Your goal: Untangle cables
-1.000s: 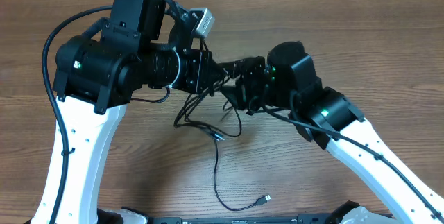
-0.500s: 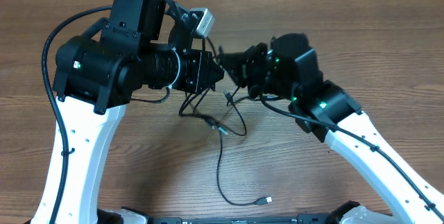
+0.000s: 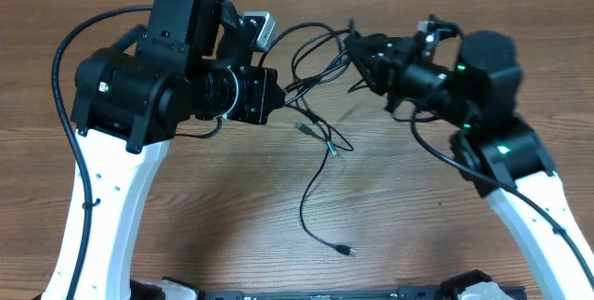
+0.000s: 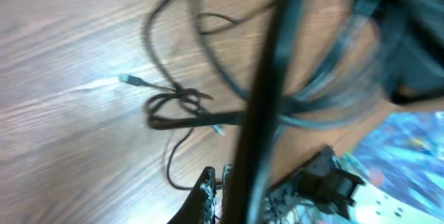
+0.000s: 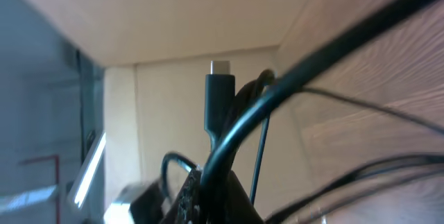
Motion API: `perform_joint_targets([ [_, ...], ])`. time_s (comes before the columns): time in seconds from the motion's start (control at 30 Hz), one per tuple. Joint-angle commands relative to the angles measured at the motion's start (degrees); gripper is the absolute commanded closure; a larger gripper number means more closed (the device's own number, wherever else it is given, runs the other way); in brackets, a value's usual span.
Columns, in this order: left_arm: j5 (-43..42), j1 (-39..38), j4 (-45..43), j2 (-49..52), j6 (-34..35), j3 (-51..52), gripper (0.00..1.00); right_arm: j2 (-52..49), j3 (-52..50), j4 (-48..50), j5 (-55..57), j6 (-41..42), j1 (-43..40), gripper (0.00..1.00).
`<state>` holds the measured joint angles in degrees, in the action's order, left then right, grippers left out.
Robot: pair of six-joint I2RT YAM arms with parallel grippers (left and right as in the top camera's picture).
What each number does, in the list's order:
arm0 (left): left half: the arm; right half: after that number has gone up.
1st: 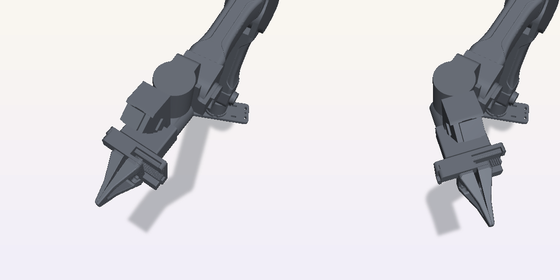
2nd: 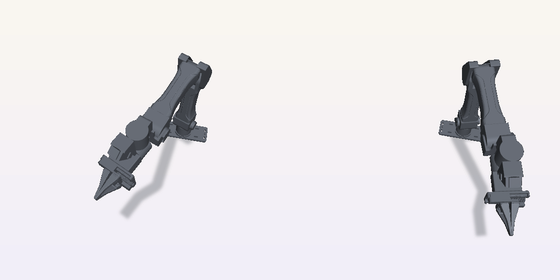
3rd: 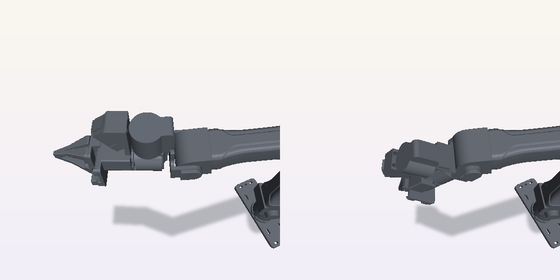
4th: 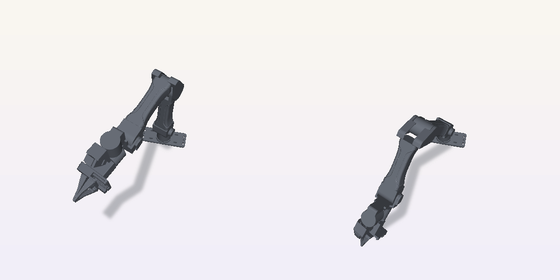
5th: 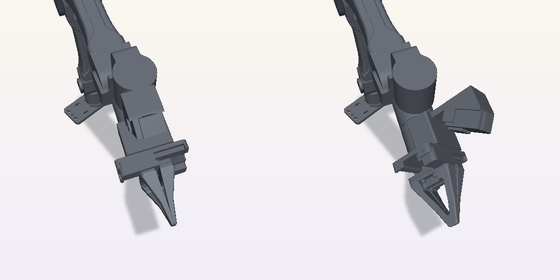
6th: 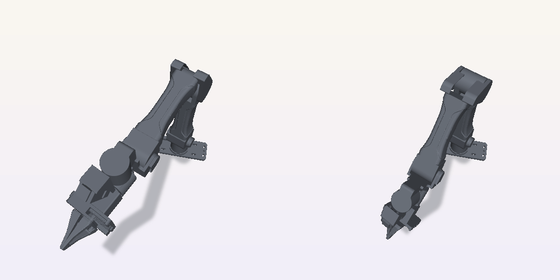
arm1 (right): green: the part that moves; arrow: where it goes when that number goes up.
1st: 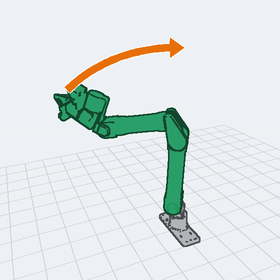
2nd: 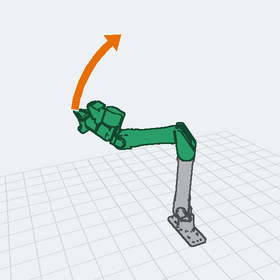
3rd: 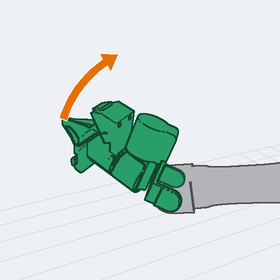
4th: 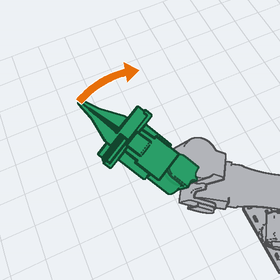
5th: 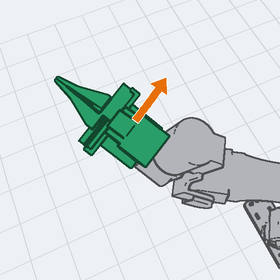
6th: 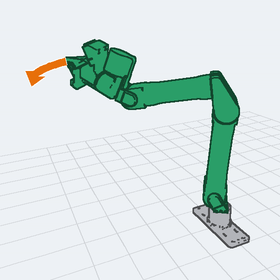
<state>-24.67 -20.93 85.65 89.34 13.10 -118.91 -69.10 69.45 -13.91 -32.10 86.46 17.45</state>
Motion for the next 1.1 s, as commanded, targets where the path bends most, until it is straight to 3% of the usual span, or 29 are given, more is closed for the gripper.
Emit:
perform_joint_targets([
  [0.0, 7.7, 0.0, 0.4, -1.4, 0.2, -1.3, 0.96, 4.5, 0.8, 1.4, -3.9, 2.7, -2.9, 0.96],
  [0.37, 17.8, 0.0, 0.9, 5.0, 0.6, -1.2, 0.96, 14.6, 0.8, 7.7, -10.5, 6.4, -6.1, 0.96],
  [0.57, 17.8, 0.0, 1.2, 10.8, 0.6, -1.2, 0.96, 18.4, 0.8, 9.3, -10.0, 6.3, -9.1, 0.96],
  [0.7, 18.2, 0.0, 2.5, 14.2, 0.6, -1.2, 0.96, 19.0, 0.8, 12.0, -10.3, 4.4, -12.7, 0.96],
  [0.93, 29.4, 0.9, 5.8, 18.2, 3.6, -1.2, 0.96, 19.0, 0.8, 17.5, -12.3, 3.1, -20.9, 0.96],
  [1.07, 31.1, 3.6, 6.2, 18.8, 5.7, -1.1, 0.95, 19.0, 0.8, 19.9, -15.2, 3.1, -26.7, 0.96],
])
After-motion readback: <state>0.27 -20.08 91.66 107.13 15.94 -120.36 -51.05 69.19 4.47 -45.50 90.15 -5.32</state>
